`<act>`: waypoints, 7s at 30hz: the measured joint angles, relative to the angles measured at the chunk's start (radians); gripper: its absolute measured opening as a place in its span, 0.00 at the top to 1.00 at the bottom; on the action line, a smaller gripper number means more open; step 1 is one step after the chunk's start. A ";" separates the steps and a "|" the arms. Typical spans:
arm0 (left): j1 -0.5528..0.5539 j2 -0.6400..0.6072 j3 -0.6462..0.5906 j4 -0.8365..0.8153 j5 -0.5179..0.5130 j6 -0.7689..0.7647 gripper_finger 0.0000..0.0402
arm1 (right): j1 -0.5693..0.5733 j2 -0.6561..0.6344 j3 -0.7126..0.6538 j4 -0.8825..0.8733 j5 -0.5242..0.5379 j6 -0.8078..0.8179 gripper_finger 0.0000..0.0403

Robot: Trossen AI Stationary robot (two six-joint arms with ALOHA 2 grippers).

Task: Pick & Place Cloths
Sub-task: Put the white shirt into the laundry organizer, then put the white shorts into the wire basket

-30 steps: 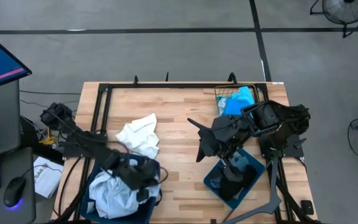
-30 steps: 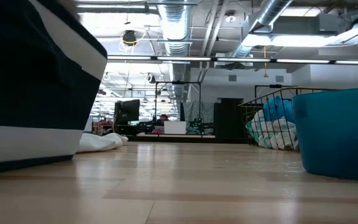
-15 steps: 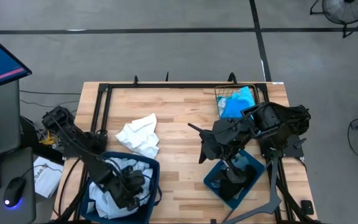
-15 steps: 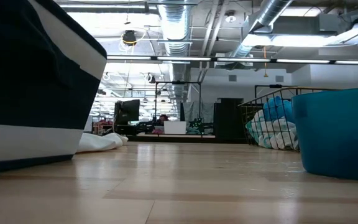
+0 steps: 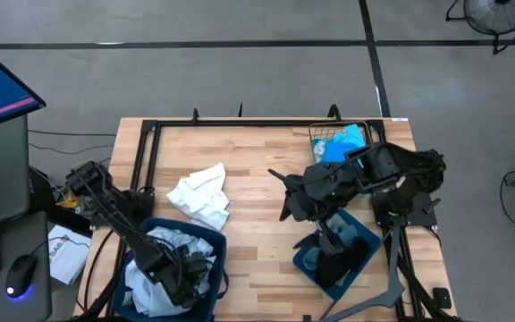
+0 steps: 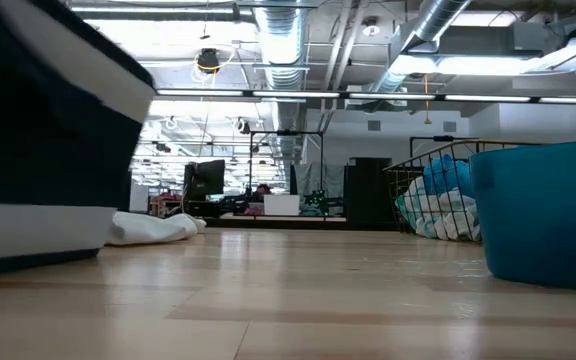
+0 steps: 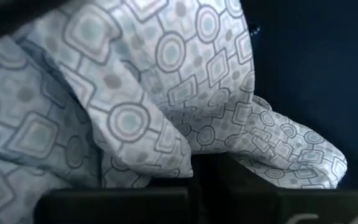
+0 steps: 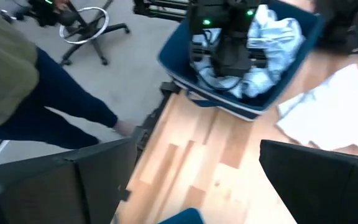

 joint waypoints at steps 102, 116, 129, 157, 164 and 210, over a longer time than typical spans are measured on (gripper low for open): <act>1.004 -0.477 -0.016 0.267 0.123 1.065 1.00 | -0.365 -0.134 0.000 -0.047 0.072 -0.092 0.17; 0.994 -0.502 0.118 0.278 0.118 1.170 1.00 | -0.373 -0.026 0.001 0.067 0.138 -0.181 0.17; 0.994 -0.503 0.150 0.308 0.058 1.195 1.00 | -0.451 0.172 -0.002 0.113 0.137 -0.151 0.17; 0.994 -0.504 0.151 0.391 0.043 1.195 1.00 | -0.479 0.235 0.000 0.177 0.141 -0.221 0.95; 0.994 -0.504 0.151 0.396 0.085 1.217 0.88 | -0.495 0.166 -0.001 0.024 0.240 -0.248 0.98; 0.981 -0.504 0.151 0.383 0.115 1.104 0.70 | -0.809 -0.607 -1.700 0.598 0.400 0.344 0.93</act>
